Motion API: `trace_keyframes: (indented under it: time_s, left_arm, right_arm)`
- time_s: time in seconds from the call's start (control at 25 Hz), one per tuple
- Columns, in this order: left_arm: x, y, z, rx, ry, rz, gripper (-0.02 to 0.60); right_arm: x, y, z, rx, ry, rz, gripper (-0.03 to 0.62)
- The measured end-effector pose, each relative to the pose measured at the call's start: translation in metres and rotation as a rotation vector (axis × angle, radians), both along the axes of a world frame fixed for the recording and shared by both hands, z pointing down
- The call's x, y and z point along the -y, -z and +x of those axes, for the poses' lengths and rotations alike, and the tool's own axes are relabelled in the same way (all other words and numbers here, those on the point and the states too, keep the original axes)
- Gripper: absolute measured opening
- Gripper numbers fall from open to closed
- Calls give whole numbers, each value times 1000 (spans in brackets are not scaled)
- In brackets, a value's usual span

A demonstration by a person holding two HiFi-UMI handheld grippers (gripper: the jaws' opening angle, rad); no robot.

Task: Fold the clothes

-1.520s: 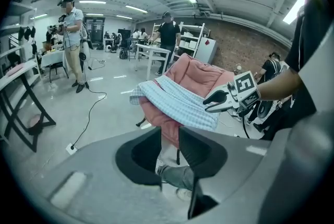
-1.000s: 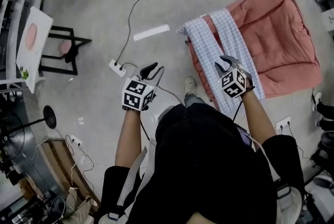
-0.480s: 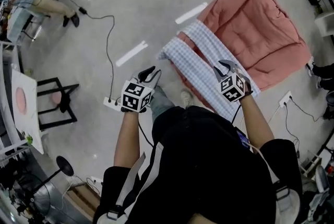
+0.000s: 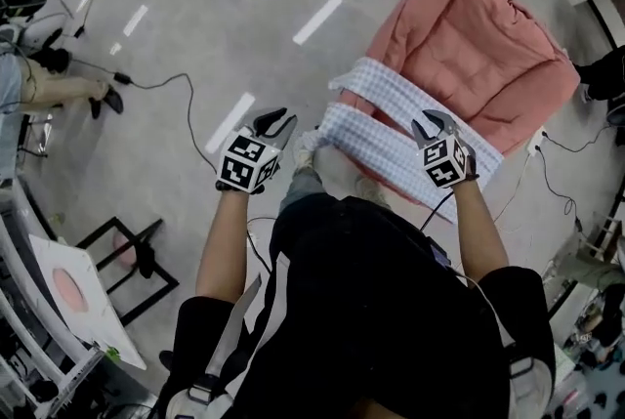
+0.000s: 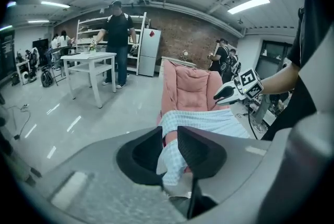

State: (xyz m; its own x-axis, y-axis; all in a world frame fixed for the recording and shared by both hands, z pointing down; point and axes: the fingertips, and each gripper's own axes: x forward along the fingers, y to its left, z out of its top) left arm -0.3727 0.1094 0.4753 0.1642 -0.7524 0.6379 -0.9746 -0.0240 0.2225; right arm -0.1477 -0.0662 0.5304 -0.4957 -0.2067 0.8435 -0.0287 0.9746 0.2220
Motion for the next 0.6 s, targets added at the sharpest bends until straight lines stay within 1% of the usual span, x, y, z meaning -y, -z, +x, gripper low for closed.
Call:
trace_keyframes:
  time_s: [0.12, 0.2, 0.28, 0.36, 0.48, 0.6]
  left_arm:
    - [17, -4, -41, 3, -90, -8, 98]
    - [31, -9, -55, -2, -162, -15, 95]
    - [44, -15, -59, -6, -238, -26, 95]
    - [57, -21, -59, -11, -294, -36, 95]
    - [72, -32, -58, -18, -348, -49, 95]
    - [88, -49, -58, -21, -383, -65, 94]
  right_arm:
    - [-3, 6, -32, 7, -67, 8, 120]
    - [-5, 11, -46, 22, -105, 15, 118]
    - [-1, 15, -52, 34, -154, 21, 110]
    - [7, 16, -54, 40, -205, 24, 109]
    - [18, 13, -56, 48, -255, 25, 109]
    - [26, -1, -51, 34, -293, 21, 109]
